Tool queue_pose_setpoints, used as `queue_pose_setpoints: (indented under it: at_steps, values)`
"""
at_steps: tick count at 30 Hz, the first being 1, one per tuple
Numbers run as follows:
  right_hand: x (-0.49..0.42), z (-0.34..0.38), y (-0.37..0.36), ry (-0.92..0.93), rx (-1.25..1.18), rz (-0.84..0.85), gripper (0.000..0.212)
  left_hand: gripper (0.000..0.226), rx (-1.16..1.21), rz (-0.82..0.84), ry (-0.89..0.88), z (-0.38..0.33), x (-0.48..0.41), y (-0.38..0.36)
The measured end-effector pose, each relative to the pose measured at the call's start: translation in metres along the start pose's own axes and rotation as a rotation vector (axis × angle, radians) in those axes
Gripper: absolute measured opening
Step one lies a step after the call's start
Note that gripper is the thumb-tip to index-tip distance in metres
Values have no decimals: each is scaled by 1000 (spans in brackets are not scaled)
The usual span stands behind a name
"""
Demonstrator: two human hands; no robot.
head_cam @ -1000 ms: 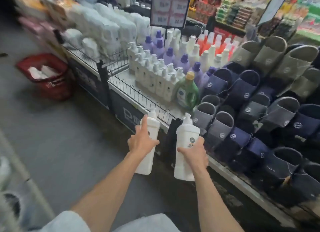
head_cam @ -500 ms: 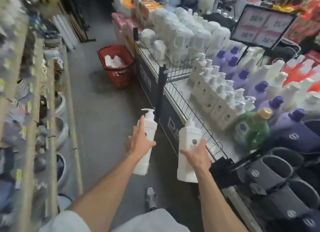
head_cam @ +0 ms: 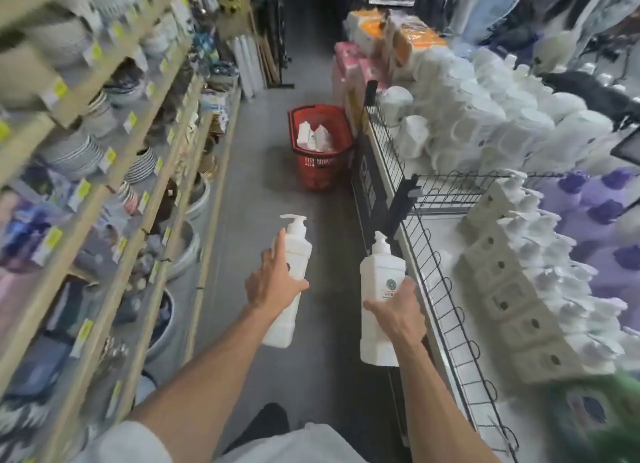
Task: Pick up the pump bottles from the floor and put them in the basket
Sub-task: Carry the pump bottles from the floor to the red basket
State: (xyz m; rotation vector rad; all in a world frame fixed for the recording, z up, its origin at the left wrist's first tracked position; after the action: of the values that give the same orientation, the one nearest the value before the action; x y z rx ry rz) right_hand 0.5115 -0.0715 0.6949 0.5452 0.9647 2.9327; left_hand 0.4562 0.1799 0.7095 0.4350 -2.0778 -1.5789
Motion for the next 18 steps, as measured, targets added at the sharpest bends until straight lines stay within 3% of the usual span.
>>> queue_pose_setpoints:
  at_steps: [9,18]
  values:
    - [-80,71,-55,47,52,96,78,117,-13,4,64,15,-91,10]
    - [-154,146,-94,37,76,93,72,116,-2,39,88,31,-195,25]
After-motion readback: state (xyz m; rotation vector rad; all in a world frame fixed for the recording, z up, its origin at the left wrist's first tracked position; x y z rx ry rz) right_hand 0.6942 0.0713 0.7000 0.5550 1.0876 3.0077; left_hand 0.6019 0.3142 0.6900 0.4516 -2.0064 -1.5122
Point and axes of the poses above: each hand's wrist, its own x-axis away from the middle knuckle, its own y-axis out of the back of the hand, z = x × y, the point moved 4 cm from there along -x, towards the middle knuckle, and after that the axes turned 15 degrees about -x, right-handed, at the moved point
